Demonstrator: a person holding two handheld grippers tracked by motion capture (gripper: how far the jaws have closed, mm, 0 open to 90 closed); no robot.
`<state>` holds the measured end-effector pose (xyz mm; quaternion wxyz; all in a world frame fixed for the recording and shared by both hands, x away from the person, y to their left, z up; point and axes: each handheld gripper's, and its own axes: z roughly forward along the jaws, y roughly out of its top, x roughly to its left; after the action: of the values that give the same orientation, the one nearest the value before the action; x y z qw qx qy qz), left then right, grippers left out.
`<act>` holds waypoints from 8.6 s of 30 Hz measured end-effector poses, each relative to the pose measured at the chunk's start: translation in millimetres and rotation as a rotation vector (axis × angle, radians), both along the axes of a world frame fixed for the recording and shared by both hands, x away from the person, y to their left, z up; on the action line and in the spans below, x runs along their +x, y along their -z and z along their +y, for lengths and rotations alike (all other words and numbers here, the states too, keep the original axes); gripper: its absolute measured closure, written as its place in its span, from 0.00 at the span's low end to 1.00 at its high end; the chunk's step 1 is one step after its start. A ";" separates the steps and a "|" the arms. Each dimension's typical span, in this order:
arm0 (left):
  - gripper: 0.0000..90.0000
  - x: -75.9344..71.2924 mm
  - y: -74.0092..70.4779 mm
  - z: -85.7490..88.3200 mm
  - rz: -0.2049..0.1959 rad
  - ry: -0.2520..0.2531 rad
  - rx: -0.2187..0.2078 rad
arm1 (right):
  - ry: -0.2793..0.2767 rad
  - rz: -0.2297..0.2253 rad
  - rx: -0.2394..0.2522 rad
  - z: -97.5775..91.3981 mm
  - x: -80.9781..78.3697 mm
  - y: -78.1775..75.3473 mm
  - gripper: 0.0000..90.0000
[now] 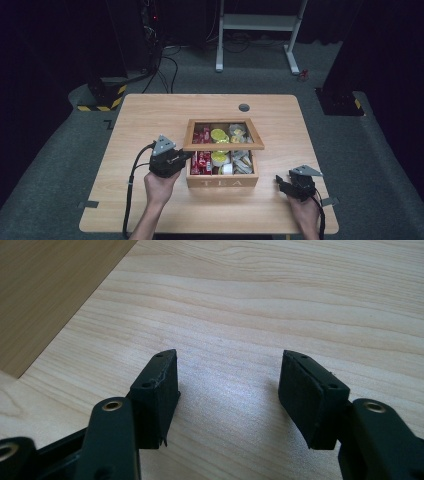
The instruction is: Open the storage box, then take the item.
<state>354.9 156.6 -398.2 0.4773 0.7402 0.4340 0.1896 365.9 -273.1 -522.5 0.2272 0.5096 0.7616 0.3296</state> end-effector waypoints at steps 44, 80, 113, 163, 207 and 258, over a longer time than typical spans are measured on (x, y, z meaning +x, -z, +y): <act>0.82 37.2 -8.5 -12.6 0.036 0.031 -0.033 | 0.000 0.002 0.001 0.2 -0.1 -0.1 0.46; 0.80 44.4 -16.7 -15.4 0.019 0.053 -0.029 | -0.126 0.029 0.193 -3.7 -10.5 -20.2 0.47; 0.79 49.8 -20.8 -13.6 0.035 0.047 -0.016 | -0.396 -0.047 0.255 59.0 12.1 -77.9 0.52; 0.78 57.8 -25.2 -16.5 0.059 0.055 -0.008 | -0.538 0.051 0.151 174.1 52.7 -70.2 0.45; 0.78 59.3 -26.8 -16.2 0.058 0.063 0.000 | -0.518 -0.018 -0.020 189.7 52.9 -71.8 0.62; 0.78 58.1 -27.0 -15.9 0.045 0.064 0.008 | -0.494 -0.079 -0.016 171.9 44.1 -84.4 0.73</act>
<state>412.9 140.7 -371.2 0.4702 0.7597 0.4200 0.1592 410.0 -101.3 -438.1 0.1734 0.2927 0.8562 0.3887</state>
